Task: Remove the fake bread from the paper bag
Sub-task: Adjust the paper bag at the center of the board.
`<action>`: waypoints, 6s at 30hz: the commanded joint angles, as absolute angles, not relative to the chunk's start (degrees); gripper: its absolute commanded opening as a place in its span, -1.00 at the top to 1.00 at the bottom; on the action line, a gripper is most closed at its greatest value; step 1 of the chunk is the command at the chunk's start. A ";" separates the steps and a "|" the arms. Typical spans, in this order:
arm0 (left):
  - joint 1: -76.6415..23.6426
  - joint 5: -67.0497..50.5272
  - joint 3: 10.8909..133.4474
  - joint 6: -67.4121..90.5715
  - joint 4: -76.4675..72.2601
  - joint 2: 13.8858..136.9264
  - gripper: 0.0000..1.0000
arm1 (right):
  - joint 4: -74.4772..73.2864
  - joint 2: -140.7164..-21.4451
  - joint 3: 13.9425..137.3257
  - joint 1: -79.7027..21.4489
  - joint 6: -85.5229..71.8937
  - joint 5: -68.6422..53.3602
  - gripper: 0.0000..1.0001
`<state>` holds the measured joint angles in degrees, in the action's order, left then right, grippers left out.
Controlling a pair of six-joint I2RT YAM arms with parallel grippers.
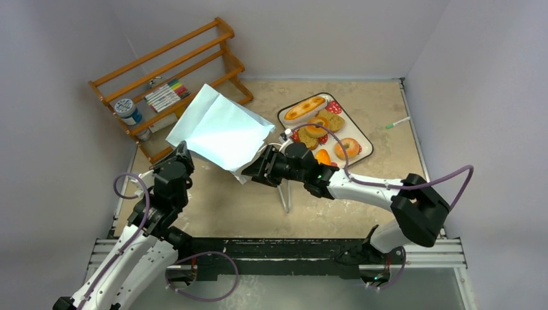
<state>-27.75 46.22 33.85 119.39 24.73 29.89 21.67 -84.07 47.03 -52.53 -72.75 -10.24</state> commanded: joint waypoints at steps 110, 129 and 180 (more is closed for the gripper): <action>-27.37 38.35 32.38 117.01 20.00 32.43 -0.07 | -1.33 -89.23 73.62 -47.81 -48.50 5.10 1.00; -27.42 48.78 51.11 87.01 45.55 34.04 -0.18 | -48.53 -111.54 120.26 -53.07 -28.61 14.94 1.00; -27.36 56.85 64.03 68.45 48.24 44.35 -0.29 | -41.46 -92.67 116.54 -56.28 -32.27 28.92 -0.35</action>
<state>-27.49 52.49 59.16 71.70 47.07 43.94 -49.08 -100.16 122.58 -56.47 -32.10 21.10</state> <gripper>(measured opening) 0.642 0.658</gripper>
